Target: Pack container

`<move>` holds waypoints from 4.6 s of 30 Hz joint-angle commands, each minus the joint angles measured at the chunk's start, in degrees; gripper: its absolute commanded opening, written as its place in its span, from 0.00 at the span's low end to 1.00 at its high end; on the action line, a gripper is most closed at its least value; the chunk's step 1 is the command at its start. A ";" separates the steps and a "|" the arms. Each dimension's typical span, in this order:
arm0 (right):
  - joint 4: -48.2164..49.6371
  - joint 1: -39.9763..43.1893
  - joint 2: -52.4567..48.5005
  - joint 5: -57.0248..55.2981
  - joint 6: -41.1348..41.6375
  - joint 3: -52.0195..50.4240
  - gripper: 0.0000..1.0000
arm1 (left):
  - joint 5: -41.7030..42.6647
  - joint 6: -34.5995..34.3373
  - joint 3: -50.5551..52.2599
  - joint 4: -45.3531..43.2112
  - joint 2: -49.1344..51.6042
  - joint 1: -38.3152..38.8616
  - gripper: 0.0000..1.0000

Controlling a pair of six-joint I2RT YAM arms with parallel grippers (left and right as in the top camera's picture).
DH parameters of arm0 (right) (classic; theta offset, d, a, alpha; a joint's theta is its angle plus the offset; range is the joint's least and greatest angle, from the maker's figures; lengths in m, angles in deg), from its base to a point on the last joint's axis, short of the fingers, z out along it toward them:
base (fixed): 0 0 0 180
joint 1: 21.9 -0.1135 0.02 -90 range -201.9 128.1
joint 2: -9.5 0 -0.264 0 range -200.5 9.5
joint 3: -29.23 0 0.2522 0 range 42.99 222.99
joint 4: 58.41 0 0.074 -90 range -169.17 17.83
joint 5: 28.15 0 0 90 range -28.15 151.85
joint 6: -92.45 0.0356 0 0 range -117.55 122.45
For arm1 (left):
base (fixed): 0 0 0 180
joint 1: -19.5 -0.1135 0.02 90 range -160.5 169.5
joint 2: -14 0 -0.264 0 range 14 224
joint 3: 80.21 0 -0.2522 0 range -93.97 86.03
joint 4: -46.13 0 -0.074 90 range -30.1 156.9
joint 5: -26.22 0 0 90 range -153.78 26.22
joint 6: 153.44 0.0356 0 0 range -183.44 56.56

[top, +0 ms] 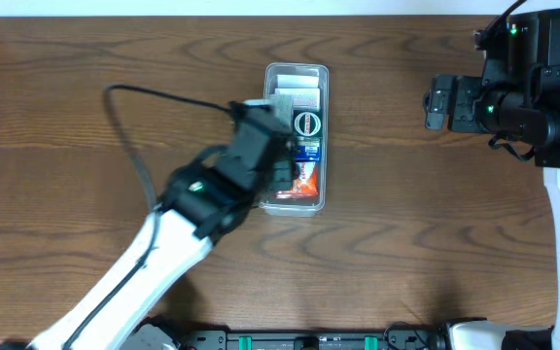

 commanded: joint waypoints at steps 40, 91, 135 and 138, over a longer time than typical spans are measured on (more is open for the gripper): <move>-0.07 0.44 0.76 -0.37 -0.83 0.04 0.99 | 0.31 -16.33 -0.37 -1.75 19.08 6.19 0.81; -0.07 0.44 0.76 -0.37 -0.83 0.04 0.99 | -21.40 17.57 -0.39 12.46 -17.22 -29.73 0.98; 38.45 1.53 64.57 -7.82 -13.29 -67.25 0.99 | -21.40 17.55 -0.39 12.46 -17.22 -29.73 0.98; 38.64 2.43 71.34 -8.41 -13.27 -71.19 0.99 | -21.40 17.57 -0.39 12.46 -17.22 -29.73 0.98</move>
